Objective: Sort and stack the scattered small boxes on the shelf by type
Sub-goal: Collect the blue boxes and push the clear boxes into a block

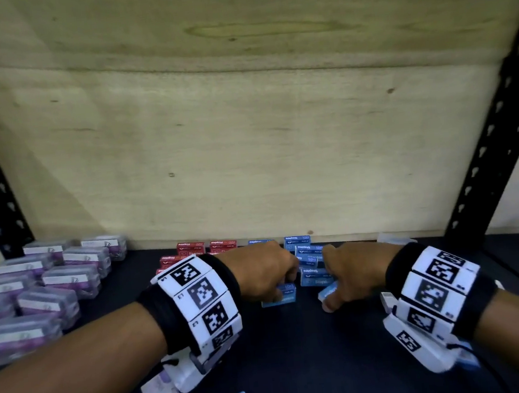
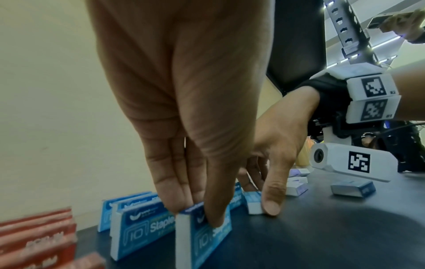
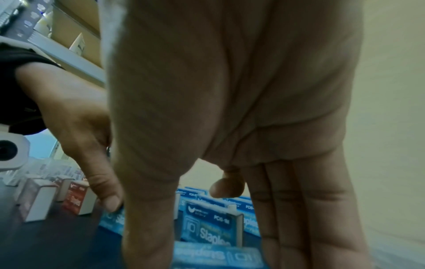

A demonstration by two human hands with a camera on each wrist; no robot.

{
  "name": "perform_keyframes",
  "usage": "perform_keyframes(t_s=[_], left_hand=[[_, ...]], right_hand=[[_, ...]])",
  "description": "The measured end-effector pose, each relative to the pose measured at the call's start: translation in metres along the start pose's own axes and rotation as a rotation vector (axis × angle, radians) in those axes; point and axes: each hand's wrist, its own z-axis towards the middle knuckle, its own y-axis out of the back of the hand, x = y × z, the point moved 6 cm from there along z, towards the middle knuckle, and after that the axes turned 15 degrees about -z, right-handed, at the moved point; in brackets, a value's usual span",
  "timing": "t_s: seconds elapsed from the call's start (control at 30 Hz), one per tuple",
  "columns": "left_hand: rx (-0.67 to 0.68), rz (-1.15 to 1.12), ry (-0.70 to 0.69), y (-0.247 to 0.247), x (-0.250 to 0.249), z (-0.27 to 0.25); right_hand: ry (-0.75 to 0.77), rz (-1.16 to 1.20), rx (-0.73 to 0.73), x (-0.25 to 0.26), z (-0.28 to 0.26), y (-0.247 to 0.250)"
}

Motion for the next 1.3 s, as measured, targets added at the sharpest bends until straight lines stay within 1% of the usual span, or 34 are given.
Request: perform_keyframes(t_s=[0.17,0.23,0.3,0.43,0.53,0.63,0.8,1.0,1.17,1.3], left_hand=[[-0.072,-0.008,0.010,0.014,-0.001,-0.015],[-0.099,-0.006,-0.003,0.020,-0.004,-0.030],[-0.103,0.028,-0.020,0.020,-0.008,-0.048],[-0.029,0.003,-0.001,0.002,-0.017,-0.087],[0.029,0.023,0.024,-0.018,-0.019,-0.111],[0.053,0.045,0.064,-0.032,-0.017,-0.126],[0.108,0.103,0.157,-0.044,-0.013,-0.137],[0.044,0.154,0.081,-0.049,-0.015,-0.142],[0.016,0.172,0.050,-0.051,-0.020,-0.136],[0.023,0.148,0.050,-0.044,-0.025,-0.118]], right_hand=[[-0.025,0.013,0.047,-0.005,-0.009,-0.006],[-0.015,0.033,0.040,-0.004,-0.013,-0.007],[-0.001,0.047,0.002,-0.002,-0.016,-0.008],[0.032,-0.001,-0.077,0.007,-0.025,-0.008],[0.055,-0.050,-0.083,0.019,-0.033,-0.007],[0.075,-0.088,-0.088,0.030,-0.040,-0.008],[0.109,-0.002,-0.130,0.039,-0.050,-0.009],[0.101,0.088,-0.147,0.034,-0.053,-0.011],[0.154,0.132,-0.182,0.032,-0.054,-0.010],[0.210,0.219,-0.209,0.029,-0.053,-0.011]])
